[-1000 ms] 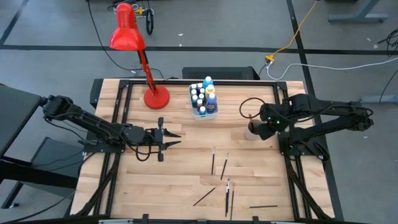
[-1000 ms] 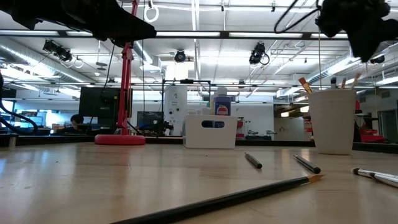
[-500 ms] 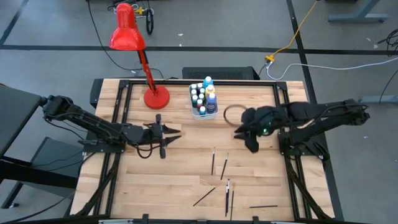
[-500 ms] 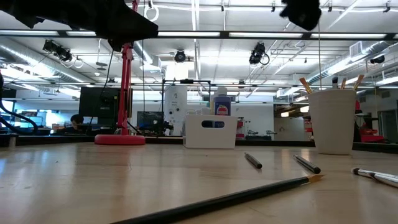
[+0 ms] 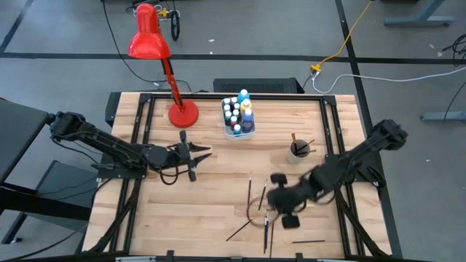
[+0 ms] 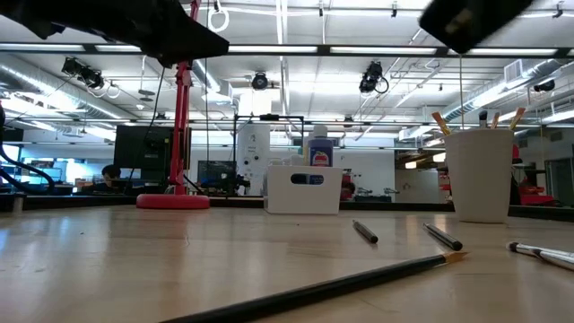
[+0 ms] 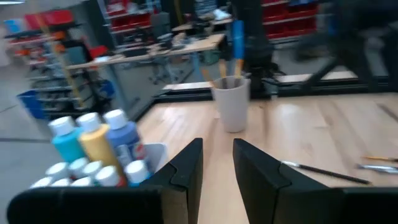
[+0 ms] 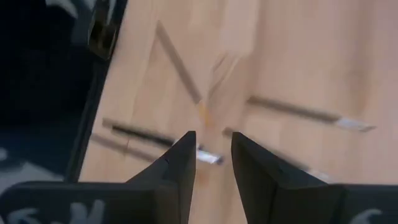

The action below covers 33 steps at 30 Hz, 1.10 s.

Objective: Pick & Place Paint Supplies
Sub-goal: Put the gold paint brush into the gray cup

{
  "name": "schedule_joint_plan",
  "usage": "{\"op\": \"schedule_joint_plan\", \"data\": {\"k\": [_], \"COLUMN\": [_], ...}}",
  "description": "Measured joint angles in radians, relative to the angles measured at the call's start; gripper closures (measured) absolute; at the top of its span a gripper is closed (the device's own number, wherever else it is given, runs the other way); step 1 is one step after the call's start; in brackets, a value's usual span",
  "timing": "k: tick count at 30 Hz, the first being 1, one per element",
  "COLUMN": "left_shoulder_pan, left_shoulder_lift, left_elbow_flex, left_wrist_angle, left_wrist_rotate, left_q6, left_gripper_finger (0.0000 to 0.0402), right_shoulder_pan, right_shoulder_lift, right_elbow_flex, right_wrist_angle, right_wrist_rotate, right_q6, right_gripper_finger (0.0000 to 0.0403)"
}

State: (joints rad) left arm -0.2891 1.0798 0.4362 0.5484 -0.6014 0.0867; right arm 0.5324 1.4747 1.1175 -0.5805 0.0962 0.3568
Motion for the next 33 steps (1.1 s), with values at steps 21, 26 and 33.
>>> {"op": "schedule_joint_plan", "data": {"k": [21,26,33], "left_shoulder_pan": [0.098,0.131,0.177], "left_shoulder_lift": [0.000,0.000,0.000], "left_elbow_flex": [0.000,0.000,0.000], "left_wrist_angle": [0.200,0.256,0.275], "left_wrist_rotate": [-0.041,-0.042,0.005], "left_q6": [0.064,0.124,0.187], "left_gripper_finger": [0.0306,0.0306,0.0306], "right_shoulder_pan": [0.190,0.258,0.357], "right_shoulder_lift": [0.370,0.434,0.507], "right_elbow_flex": [0.200,0.260,0.296], "right_wrist_angle": [-0.100,-0.117,-0.173], "right_wrist_rotate": [-0.156,-0.028,-0.101], "right_q6": [0.359,0.500,0.640], "right_gripper_finger": [0.0301,0.0301,0.0301]}}
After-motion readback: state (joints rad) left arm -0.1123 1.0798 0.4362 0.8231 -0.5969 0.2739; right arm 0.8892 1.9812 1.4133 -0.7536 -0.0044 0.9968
